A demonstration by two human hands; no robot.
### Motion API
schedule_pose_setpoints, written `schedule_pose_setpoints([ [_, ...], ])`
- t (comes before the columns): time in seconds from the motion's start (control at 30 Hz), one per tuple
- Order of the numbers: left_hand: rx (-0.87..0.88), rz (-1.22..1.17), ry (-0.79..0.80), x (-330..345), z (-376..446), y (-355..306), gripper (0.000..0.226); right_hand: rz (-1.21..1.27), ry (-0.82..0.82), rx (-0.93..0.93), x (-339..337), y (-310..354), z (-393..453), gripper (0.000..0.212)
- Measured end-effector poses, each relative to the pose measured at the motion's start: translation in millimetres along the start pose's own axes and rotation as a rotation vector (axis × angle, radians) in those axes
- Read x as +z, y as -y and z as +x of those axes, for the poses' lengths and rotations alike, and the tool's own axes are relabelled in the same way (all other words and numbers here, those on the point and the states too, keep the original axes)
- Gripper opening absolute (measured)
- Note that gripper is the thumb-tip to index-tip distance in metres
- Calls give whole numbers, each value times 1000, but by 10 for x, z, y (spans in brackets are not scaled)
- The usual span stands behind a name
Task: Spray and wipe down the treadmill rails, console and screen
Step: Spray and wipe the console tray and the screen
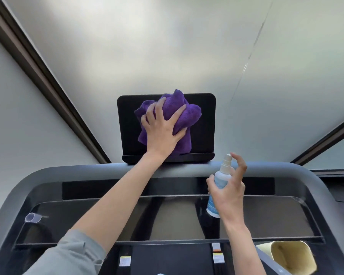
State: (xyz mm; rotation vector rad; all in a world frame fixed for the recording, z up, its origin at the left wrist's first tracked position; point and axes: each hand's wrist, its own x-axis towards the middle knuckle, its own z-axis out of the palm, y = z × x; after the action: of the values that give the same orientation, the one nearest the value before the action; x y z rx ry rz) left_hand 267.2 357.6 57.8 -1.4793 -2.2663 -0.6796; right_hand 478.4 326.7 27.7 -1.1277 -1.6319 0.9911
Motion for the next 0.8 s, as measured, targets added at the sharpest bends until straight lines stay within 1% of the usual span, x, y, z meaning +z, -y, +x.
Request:
schedule_pose_setpoints([
  [0.07, 10, 85, 91, 101, 23, -32, 66, -9, 3, 14, 65, -9, -4, 68],
  [0.23, 73, 6, 53, 202, -367, 203, 58, -22, 25, -1, 235, 66, -40, 67],
  [0.37, 32, -39, 72, 69, -546, 349, 52, -23, 36, -17, 316, 123, -77, 68],
  [0.4, 30, -46, 54, 26, -493, 341, 52, -21, 32, -22, 317, 127, -93, 68],
  [0.5, 50, -41, -87, -68, -82, 161, 53, -31, 10, -26, 290, 132, -127, 67],
  [0.53, 80, -1, -88, -80, 75, 60, 55, -40, 3, -23, 282, 126, -135, 67],
  [0.6, 154, 106, 24, -65, 298, -76, 61, -52, -4, -9, 282, 117, -154, 67],
  [0.67, 188, 148, 110, 4, 358, 13, 67, -60, -4, 11, 302, 116, -179, 68],
  [0.73, 152, 119, 72, 25, 282, 219, 64, -61, -7, 18, 312, 123, -212, 68],
  [0.8, 64, 56, 18, -8, 211, 390, 61, -50, -14, 13, 310, 124, -248, 68],
])
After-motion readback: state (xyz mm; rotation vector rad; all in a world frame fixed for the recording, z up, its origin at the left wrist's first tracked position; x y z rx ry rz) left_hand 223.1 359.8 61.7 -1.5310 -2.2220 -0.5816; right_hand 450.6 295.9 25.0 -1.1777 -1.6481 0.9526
